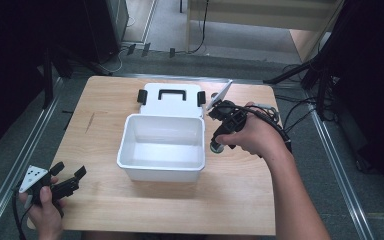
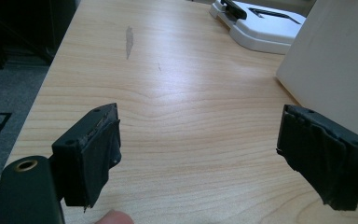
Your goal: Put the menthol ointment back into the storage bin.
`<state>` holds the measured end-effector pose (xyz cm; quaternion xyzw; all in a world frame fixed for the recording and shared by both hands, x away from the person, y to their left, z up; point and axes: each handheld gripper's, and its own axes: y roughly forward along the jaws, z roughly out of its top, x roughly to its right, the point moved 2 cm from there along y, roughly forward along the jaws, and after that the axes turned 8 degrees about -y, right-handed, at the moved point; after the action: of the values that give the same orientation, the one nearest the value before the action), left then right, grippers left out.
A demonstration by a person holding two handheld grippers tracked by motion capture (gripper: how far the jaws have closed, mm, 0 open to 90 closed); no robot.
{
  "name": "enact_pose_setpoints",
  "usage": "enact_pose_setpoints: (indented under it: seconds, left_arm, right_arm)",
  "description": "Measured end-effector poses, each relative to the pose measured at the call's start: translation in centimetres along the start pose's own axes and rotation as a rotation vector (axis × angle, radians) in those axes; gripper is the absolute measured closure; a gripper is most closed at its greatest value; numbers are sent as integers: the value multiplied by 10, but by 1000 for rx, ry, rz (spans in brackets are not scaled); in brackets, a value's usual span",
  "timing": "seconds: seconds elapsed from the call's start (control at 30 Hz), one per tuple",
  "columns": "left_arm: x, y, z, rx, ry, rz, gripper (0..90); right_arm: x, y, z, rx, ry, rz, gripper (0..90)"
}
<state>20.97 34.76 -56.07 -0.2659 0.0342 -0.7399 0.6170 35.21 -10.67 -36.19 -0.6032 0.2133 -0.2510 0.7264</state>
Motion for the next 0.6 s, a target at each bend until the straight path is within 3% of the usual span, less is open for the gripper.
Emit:
enact_pose_setpoints:
  seconds: [0.6]
  left_arm:
    - [-2, 0, 0, -3, -13, 0, 141]
  right_arm:
    - [-27, -7, 37, -1, -88, -14, 513]
